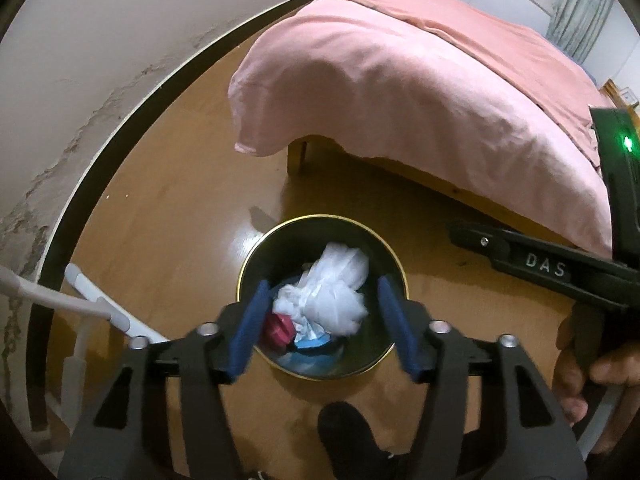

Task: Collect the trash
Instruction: 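Carry the tissue and spoon over the black bin and open both tools to drop them, then grasp the white plastic cup with the right tool while the left tool grasps the white tape ring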

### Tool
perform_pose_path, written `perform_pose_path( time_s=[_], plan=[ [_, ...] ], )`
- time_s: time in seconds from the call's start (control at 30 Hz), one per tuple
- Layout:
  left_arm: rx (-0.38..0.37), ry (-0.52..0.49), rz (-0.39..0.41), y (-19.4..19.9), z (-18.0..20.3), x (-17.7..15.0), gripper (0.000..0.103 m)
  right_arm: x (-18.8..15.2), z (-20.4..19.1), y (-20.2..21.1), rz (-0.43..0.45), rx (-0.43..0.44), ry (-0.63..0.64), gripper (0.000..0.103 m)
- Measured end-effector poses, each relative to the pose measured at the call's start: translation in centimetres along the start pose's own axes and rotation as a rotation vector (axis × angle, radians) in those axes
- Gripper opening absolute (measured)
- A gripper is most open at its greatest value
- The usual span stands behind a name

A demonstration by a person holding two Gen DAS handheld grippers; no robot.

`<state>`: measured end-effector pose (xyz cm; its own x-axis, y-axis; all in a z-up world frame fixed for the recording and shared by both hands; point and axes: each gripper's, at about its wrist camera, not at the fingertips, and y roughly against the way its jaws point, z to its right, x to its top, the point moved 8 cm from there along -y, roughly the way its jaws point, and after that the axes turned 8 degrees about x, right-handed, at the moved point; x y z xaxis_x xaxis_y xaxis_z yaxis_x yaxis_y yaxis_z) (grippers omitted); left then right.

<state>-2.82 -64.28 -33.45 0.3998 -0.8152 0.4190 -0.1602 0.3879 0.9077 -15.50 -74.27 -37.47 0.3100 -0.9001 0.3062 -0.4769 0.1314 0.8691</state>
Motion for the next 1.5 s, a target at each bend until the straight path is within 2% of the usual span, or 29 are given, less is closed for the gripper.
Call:
perform_pose_path(
  time_s=[0.23,0.33,0.43,0.5,0.6,0.7,0.77,0.9,1.03,1.1,1.23,1.37,1.5],
  plan=[
    [-0.006,-0.009,0.028,1.8,0.8,0.7,0.066,0.4,0.5,1.2,0.024,-0.007,-0.011,0.062],
    [0.005,-0.007,0.051,4.0,0.5,0.5,0.072,0.3,0.0,1.5,0.035,-0.017,-0.001,0.064],
    [0.013,-0.014,0.085,7.9,-0.2,-0.1,0.079,0.3,-1.5,1.9,0.052,-0.001,0.014,0.064],
    [0.036,-0.016,0.128,11.6,-1.3,-0.5,0.088,0.6,-3.7,2.8,0.066,0.020,0.048,0.064],
    [0.080,0.002,0.193,17.3,-4.1,-1.3,0.091,0.9,-8.9,5.6,0.103,0.045,0.176,0.064],
    [0.117,0.049,0.239,22.4,-7.6,-2.7,0.093,0.1,-16.3,9.2,0.119,0.154,0.299,0.064],
    [0.175,0.102,0.268,26.1,-11.4,-4.6,0.093,-1.4,-21.7,11.4,0.128,0.219,0.394,0.064],
    [0.299,0.210,0.292,31.2,-19.2,-9.1,0.093,-7.3,-33.8,15.3,0.116,0.369,0.627,0.064],
    [0.449,0.372,0.280,35.1,-28.1,-15.2,0.093,-14.8,-43.6,16.6,0.041,0.496,0.824,0.064],
    [0.530,0.457,0.279,37.0,-32.0,-18.3,0.093,-18.3,-47.1,16.6,0.012,0.532,0.910,0.064],
    [0.587,0.621,0.262,39.8,-38.0,-24.5,0.093,-24.6,-52.6,15.7,-0.044,0.574,1.089,0.064],
    [0.623,0.748,0.240,41.8,-41.9,-30.4,0.093,-29.8,-57.0,14.1,-0.117,0.580,1.233,0.064],
    [0.665,0.825,0.222,43.3,-44.1,-35.0,0.093,-32.3,-59.3,12.4,-0.128,0.540,1.319,0.063]
  ],
)
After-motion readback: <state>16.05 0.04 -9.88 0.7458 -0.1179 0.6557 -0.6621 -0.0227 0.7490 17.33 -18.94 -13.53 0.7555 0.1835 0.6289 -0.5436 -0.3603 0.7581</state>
